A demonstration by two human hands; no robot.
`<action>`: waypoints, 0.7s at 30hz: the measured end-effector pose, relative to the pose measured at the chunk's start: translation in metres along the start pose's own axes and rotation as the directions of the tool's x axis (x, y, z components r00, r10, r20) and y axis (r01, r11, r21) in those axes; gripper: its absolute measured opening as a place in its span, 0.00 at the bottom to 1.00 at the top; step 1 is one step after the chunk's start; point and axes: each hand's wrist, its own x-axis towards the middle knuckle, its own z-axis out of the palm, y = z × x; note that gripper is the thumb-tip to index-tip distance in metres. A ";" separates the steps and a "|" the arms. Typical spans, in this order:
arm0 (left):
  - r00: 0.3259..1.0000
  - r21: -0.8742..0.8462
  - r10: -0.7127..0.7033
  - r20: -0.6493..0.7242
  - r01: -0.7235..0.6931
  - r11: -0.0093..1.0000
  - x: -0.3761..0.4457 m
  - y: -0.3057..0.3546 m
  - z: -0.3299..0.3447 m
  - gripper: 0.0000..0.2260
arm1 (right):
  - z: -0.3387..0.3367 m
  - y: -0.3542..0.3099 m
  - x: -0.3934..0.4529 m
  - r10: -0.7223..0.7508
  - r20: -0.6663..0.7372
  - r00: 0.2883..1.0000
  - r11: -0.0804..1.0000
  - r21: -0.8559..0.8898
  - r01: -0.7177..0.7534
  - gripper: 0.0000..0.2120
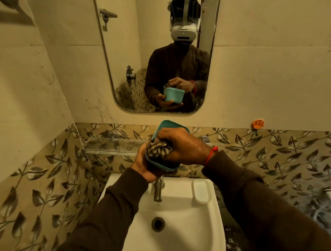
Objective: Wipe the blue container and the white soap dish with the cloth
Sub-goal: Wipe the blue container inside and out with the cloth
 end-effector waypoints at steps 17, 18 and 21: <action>0.999 0.110 -0.029 -0.018 0.031 0.994 0.005 -0.001 0.006 0.28 | -0.002 0.010 0.010 0.275 -0.352 0.895 0.801 -0.430 -0.416 0.14; 0.999 0.108 -0.029 -0.028 0.032 0.994 0.004 0.000 0.006 0.28 | -0.003 0.009 0.009 0.284 -0.286 0.915 0.843 -0.380 -0.380 0.13; 0.999 0.102 -0.026 -0.023 0.028 0.994 0.003 0.008 0.008 0.25 | -0.004 -0.002 0.006 0.210 0.004 0.978 0.921 -0.338 -0.196 0.14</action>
